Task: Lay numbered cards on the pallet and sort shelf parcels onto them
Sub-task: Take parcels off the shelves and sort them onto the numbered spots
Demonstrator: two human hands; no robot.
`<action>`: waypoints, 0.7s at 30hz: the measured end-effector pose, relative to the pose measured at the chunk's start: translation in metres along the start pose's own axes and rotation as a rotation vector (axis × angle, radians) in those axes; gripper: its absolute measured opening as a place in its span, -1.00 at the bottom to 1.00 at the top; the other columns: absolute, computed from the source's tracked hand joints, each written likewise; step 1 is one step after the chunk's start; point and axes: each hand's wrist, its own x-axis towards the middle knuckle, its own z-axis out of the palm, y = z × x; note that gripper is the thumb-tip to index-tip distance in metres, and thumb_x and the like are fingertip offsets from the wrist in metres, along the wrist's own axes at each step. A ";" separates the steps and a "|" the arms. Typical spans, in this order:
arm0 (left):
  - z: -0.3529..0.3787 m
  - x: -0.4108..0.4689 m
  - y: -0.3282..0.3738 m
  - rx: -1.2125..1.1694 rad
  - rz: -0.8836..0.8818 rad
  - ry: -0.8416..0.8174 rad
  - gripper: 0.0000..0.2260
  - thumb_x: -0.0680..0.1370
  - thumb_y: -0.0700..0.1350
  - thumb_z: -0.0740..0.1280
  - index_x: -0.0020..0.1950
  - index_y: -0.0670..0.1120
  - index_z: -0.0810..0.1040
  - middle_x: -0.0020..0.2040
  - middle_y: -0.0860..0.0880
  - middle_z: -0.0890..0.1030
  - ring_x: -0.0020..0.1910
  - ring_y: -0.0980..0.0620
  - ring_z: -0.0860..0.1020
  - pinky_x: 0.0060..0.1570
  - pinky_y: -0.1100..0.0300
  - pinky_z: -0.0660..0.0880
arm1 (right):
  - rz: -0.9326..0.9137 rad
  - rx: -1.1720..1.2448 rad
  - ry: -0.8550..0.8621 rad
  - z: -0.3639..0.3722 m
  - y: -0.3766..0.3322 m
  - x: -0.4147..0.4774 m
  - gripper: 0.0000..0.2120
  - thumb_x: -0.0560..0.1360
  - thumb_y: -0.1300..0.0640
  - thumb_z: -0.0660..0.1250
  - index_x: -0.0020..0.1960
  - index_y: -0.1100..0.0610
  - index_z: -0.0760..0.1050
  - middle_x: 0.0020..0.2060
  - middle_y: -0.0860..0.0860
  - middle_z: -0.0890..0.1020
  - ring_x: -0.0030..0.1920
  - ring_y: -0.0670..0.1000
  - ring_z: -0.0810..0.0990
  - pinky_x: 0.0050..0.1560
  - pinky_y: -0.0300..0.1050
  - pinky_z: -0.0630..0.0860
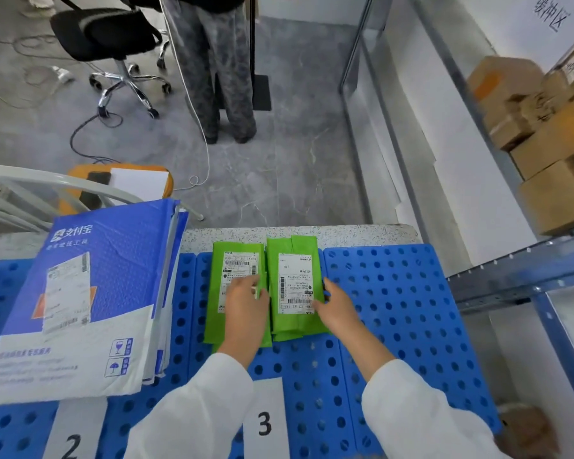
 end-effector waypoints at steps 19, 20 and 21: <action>-0.031 -0.021 0.024 0.103 0.255 -0.184 -0.53 0.55 -0.20 0.31 0.44 -0.22 0.29 0.40 -0.17 0.37 0.32 -0.13 0.40 0.31 0.10 0.35 | -0.228 -0.209 0.148 -0.021 -0.009 -0.075 -0.50 0.65 0.02 0.14 0.52 0.19 0.17 0.50 0.08 0.22 0.49 0.07 0.20 0.44 -0.08 0.18; -0.031 -0.028 0.034 0.111 0.311 -0.207 -0.54 0.56 -0.18 0.30 0.44 -0.20 0.30 0.41 -0.15 0.37 0.34 -0.12 0.39 0.33 0.09 0.35 | -0.247 -0.219 0.172 -0.027 -0.008 -0.083 -0.50 0.65 0.02 0.13 0.53 0.18 0.16 0.50 0.08 0.22 0.50 0.06 0.20 0.45 -0.06 0.18; -0.029 -0.036 0.042 0.127 0.373 -0.233 -0.53 0.57 -0.16 0.29 0.46 -0.18 0.29 0.43 -0.13 0.36 0.37 -0.10 0.37 0.37 0.08 0.32 | -0.265 -0.231 0.199 -0.033 -0.007 -0.091 -0.50 0.65 0.01 0.13 0.53 0.17 0.16 0.50 0.07 0.22 0.50 0.06 0.20 0.46 -0.04 0.20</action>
